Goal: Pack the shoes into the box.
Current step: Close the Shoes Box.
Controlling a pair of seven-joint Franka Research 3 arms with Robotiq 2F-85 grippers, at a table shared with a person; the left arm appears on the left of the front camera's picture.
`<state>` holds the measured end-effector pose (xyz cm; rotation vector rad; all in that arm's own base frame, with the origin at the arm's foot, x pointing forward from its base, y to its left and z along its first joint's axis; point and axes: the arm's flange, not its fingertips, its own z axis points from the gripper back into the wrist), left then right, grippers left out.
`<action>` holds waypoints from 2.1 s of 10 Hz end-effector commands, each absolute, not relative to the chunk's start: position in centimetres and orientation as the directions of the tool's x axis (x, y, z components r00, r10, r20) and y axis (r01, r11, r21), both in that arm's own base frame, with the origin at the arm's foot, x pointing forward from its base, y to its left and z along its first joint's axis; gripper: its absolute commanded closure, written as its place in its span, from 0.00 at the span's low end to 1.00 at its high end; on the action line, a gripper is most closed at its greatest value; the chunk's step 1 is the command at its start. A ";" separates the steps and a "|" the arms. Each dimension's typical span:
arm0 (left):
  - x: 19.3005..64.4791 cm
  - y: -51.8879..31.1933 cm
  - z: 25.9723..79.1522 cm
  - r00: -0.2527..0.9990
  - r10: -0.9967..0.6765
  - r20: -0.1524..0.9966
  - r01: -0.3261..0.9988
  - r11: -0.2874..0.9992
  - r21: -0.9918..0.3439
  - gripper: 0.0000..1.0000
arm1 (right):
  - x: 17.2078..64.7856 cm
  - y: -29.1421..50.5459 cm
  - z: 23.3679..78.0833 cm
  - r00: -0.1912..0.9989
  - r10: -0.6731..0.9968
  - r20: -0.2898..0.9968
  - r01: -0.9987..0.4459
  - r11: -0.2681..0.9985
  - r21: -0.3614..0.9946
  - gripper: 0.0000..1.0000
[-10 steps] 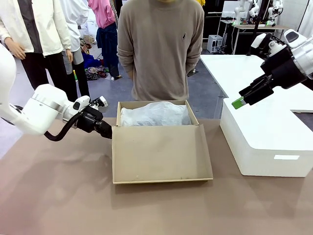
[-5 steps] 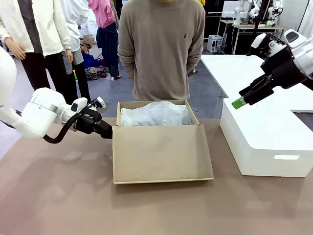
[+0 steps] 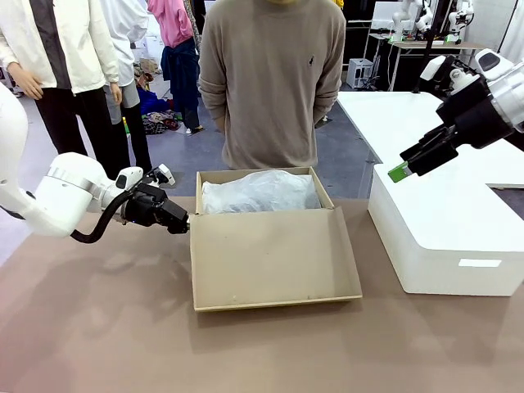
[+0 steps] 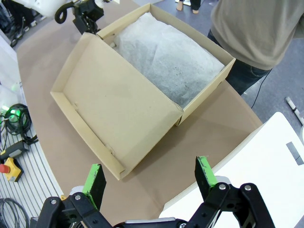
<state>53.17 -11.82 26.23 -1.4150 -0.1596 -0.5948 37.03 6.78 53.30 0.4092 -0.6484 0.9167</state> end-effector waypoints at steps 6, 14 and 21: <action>52.7 -11.2 28.6 0.859 -0.299 0.417 0.425 -0.041 -0.904 1.00 | 37.4 6.7 53.3 0.425 0.584 0.692 -0.840 0.540 0.061 0.00; 50.5 -8.7 31.9 0.851 -0.342 0.398 0.476 0.185 -0.860 1.00 | 37.4 6.7 53.3 0.425 0.584 0.692 -0.840 0.540 0.061 0.00; 44.7 -10.2 37.1 0.773 -0.602 0.200 0.589 0.563 -0.580 1.00 | 37.4 6.7 53.3 0.425 0.584 0.692 -0.840 0.540 0.061 0.00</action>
